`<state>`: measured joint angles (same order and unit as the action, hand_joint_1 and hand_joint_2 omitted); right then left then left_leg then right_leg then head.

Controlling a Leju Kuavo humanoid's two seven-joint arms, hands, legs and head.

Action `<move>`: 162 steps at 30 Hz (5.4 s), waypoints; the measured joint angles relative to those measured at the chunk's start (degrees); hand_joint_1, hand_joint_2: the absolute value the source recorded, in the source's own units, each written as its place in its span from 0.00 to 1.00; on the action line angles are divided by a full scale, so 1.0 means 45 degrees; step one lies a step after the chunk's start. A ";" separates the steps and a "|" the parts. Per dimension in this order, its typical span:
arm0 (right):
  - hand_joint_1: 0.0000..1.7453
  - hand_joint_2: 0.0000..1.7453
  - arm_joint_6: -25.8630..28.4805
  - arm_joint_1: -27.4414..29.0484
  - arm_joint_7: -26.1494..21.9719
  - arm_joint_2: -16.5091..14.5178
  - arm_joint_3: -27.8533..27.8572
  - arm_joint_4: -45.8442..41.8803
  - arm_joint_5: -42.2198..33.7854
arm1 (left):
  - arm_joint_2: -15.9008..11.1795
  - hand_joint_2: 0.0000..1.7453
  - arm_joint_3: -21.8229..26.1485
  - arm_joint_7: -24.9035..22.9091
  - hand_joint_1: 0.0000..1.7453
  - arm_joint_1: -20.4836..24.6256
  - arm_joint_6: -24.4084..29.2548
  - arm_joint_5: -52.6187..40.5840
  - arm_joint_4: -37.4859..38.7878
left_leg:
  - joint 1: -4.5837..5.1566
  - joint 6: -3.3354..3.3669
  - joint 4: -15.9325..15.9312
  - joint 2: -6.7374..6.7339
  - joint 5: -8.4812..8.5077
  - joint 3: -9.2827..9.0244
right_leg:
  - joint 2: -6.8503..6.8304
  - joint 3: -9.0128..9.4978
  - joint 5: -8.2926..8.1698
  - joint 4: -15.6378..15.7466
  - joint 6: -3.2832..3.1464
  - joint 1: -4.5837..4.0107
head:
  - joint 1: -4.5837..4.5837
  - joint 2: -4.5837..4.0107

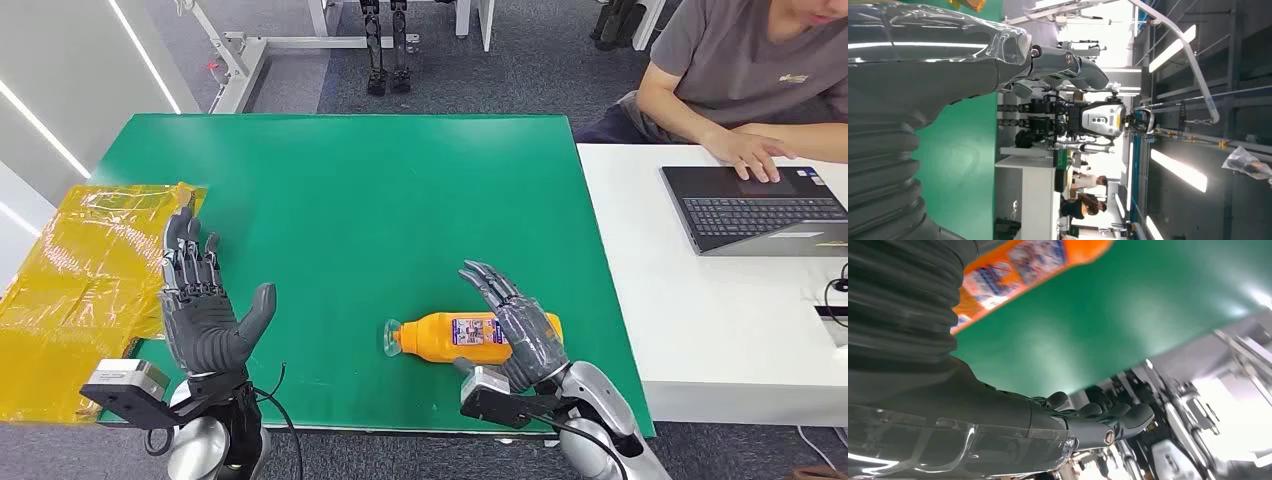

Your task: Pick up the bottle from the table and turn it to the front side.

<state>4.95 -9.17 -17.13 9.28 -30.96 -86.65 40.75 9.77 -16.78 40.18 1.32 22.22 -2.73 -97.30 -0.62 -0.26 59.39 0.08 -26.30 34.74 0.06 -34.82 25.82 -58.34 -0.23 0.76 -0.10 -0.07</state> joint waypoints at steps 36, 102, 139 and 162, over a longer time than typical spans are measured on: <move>0.00 1.00 -0.6608 -0.8772 0.0114 0.1405 -0.5243 0.7767 -0.4523 | -0.0024 1.00 -0.0614 -0.0002 0.00 0.1761 0.0485 0.1242 0.1241 | 0.0001 0.0026 0.0010 -0.0002 0.0030 -0.0003 | 0.0001 0.0007 -0.0025 -0.0007 0.0006 0.0000 | 0.0000 0.0000; 1.00 1.00 -0.3695 -0.8777 0.1166 0.2528 -0.9060 0.8307 -0.2287 | -0.0095 1.00 -0.0616 -0.0002 0.00 0.1564 0.0737 0.1268 0.1798 | 0.0001 0.0027 0.0013 0.0000 0.0029 -0.0008 | 0.0000 0.0019 -0.0026 -0.0006 0.0007 0.0000 | -0.0001 0.0000; 1.00 1.00 0.6362 -0.2990 -0.2594 -0.0858 -0.0777 0.4331 -0.3918 | -0.0109 1.00 -0.1779 -0.0101 0.00 0.2468 -0.2146 0.2569 0.2862 | 0.0000 0.0027 0.0010 0.0018 0.0029 -0.0002 | -0.0015 0.0011 -0.0022 -0.0003 0.0008 0.0000 | -0.0001 0.0000; 1.00 1.00 0.3743 -0.3263 -0.1693 -0.2342 -0.0631 0.4396 -0.2099 | 0.0007 1.00 -0.2387 -0.0305 0.00 0.2773 -0.3388 0.2247 0.3591 | -0.0001 0.0027 0.0007 0.0015 0.0030 -0.0001 | -0.0012 0.0010 -0.0023 -0.0009 0.0008 -0.0001 | -0.0001 0.0000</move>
<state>21.79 -23.85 -24.75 -1.26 -33.80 -66.87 31.31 9.80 -27.52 38.81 13.80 6.97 7.38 -81.14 -0.62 -0.13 59.42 0.15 -26.16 34.74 0.00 -34.77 25.72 -58.38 -0.20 0.75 -0.10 -0.07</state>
